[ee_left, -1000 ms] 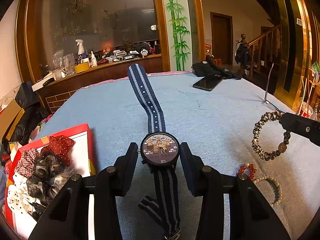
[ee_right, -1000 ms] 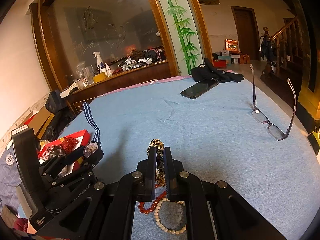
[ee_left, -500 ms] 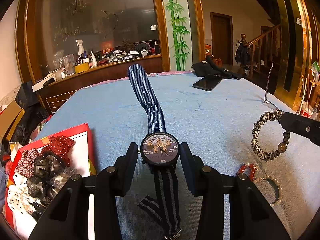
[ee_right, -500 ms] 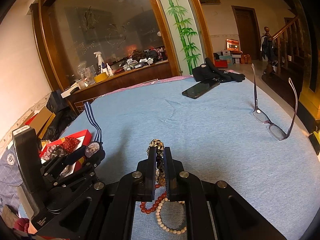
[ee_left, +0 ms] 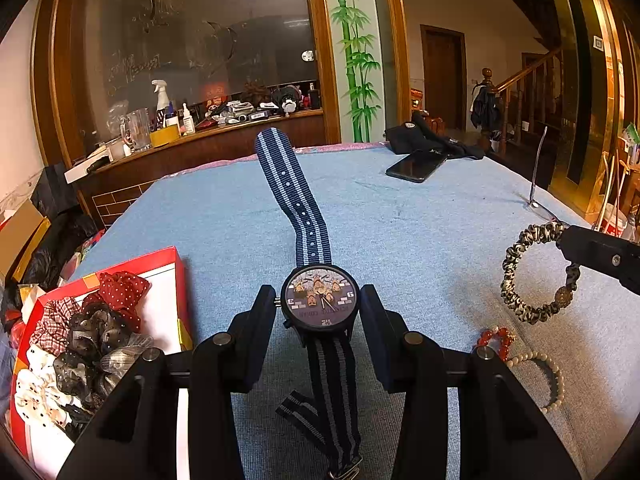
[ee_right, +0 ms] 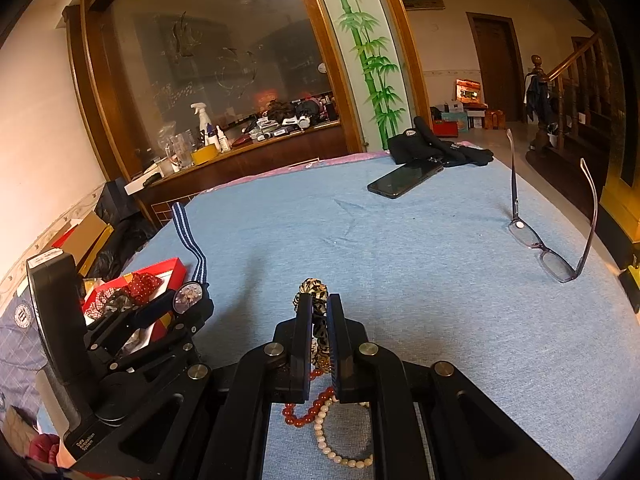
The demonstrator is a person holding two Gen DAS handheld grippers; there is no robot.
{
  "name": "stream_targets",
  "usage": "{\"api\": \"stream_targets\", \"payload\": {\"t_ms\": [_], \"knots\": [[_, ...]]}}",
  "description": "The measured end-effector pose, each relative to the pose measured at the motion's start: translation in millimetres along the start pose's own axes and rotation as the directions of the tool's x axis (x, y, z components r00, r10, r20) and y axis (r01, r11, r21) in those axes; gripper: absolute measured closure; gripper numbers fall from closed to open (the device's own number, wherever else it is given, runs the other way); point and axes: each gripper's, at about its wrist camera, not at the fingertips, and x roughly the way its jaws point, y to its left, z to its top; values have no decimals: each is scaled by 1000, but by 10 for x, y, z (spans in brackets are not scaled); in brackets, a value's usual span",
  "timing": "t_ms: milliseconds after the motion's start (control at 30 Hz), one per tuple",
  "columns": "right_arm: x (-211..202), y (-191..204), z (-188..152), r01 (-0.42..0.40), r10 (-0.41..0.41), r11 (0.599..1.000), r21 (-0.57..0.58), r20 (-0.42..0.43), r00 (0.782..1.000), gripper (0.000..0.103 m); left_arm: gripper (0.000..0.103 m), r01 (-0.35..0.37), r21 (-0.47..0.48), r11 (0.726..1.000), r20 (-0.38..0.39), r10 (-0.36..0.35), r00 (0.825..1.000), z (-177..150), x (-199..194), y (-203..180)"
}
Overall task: Organize jewelry
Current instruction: 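Lift the watch with the left gripper while the right lifts the leopard bracelet toward the box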
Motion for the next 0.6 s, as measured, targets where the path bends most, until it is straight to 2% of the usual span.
{"api": "stream_targets", "payload": {"t_ms": [267,433,600], "knots": [[1,-10,-5,7,-7,1000,1,3,1000,95,62,2,-5,1000,11,-2,1000,16,-98,-16],[10,-25,-11,14,-14,1000,4,3,1000,95,62,26,-42,999,25,-25,999,11,-350,53],[22,-31,-9,23,-23,1000,3,6,1000,95,61,14,-62,998,51,-11,999,-45,-655,234]]}}
